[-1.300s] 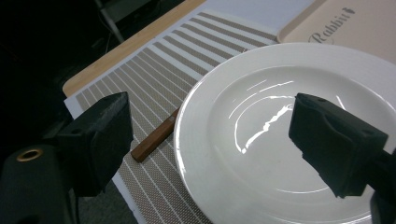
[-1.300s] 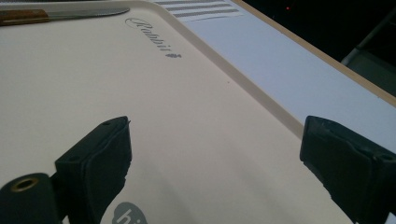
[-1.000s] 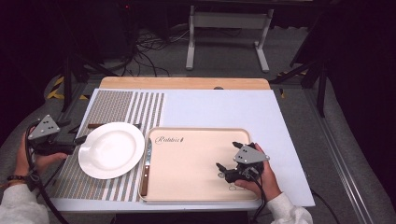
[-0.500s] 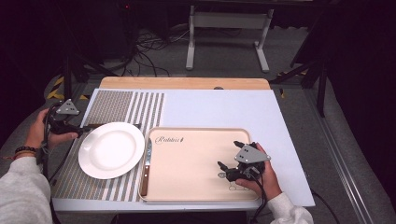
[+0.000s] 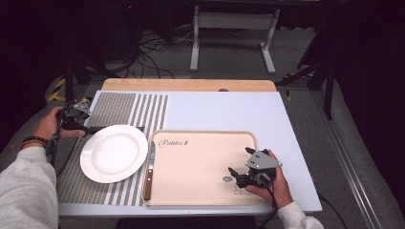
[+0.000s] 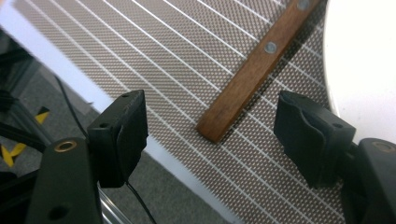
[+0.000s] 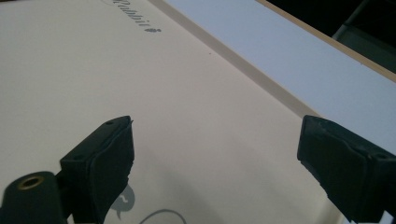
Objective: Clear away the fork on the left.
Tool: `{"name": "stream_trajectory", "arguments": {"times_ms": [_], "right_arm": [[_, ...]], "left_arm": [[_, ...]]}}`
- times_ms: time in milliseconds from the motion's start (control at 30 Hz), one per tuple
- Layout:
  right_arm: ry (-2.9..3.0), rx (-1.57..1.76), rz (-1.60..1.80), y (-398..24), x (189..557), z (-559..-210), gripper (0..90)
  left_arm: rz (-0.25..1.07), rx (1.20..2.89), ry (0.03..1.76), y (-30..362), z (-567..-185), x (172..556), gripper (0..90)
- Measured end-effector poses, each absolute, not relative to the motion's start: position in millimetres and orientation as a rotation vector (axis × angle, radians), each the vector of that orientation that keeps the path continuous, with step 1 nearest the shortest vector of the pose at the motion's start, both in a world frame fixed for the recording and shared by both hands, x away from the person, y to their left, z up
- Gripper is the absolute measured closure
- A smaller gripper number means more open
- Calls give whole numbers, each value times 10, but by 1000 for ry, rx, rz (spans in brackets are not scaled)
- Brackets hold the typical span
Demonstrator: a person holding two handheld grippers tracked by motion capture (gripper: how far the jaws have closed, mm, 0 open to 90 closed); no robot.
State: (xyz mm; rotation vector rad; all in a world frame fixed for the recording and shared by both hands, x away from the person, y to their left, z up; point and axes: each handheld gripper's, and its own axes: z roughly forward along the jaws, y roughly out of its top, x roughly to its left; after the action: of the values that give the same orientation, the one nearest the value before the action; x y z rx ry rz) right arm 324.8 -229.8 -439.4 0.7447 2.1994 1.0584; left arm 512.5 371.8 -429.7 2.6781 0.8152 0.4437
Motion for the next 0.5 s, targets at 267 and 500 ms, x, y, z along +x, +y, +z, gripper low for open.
{"name": "stream_trajectory", "arguments": {"times_ms": [267,500], "right_arm": [[2199,781,1049,-2379,3175,-4418,120],[2196,804,1052,-2438,3140,-4427,120]], "left_arm": [[412,2718,804,3634,-4386,5225,291],[421,2735,807,3582,-4378,5288,304]]}}
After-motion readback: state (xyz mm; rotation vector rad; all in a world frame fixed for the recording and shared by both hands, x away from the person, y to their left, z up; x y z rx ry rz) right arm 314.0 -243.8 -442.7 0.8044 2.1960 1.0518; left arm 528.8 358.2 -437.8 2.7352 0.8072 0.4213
